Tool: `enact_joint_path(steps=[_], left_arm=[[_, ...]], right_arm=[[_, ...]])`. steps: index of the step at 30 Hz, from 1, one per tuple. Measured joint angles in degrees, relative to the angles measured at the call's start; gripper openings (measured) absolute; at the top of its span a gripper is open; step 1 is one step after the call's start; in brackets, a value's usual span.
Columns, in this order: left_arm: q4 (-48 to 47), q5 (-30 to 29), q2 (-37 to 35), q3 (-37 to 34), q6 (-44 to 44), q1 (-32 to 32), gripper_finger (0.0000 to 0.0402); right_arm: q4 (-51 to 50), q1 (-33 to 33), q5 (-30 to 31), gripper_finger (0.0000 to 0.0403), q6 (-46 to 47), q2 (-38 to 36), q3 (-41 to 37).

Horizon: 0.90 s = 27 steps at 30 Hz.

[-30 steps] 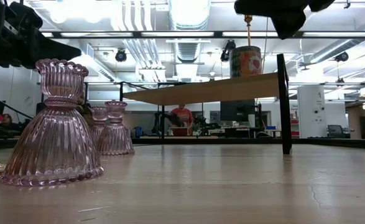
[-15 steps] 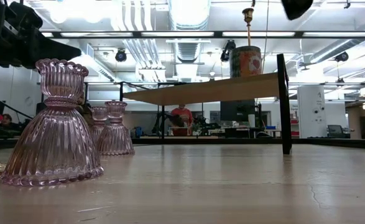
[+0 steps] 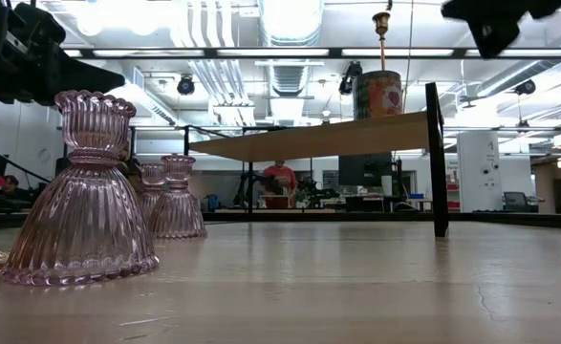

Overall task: Pick & Place candle stick holders
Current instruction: Put the middle pink glass candle holder on the shelf

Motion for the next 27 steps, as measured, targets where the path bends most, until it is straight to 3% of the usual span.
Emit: enact_joint_path(steps=[4, 9, 21, 27], left_arm=[[0.0, 0.0, 0.0, 0.0, 0.0, 0.0, 0.0012], [0.0, 0.0, 0.0, 0.0, 0.0, 0.0, 0.0012], [0.0, 0.0, 0.0, 0.0, 0.0, 0.0, 0.0012], [0.0, 0.0, 0.0, 0.0, 0.0, 0.0, 0.0012]], right_arm=[[8.0, 1.5, -0.6, 0.0008, 2.5, -0.4, -5.5], [21.9, 2.8, -3.0, 0.0008, -2.2, 1.7, -10.0], [22.8, 2.4, -3.0, 0.0008, -6.9, 0.8, -11.0], [23.1, 2.4, -4.2, 0.0008, -14.1, 0.1, -10.1]])
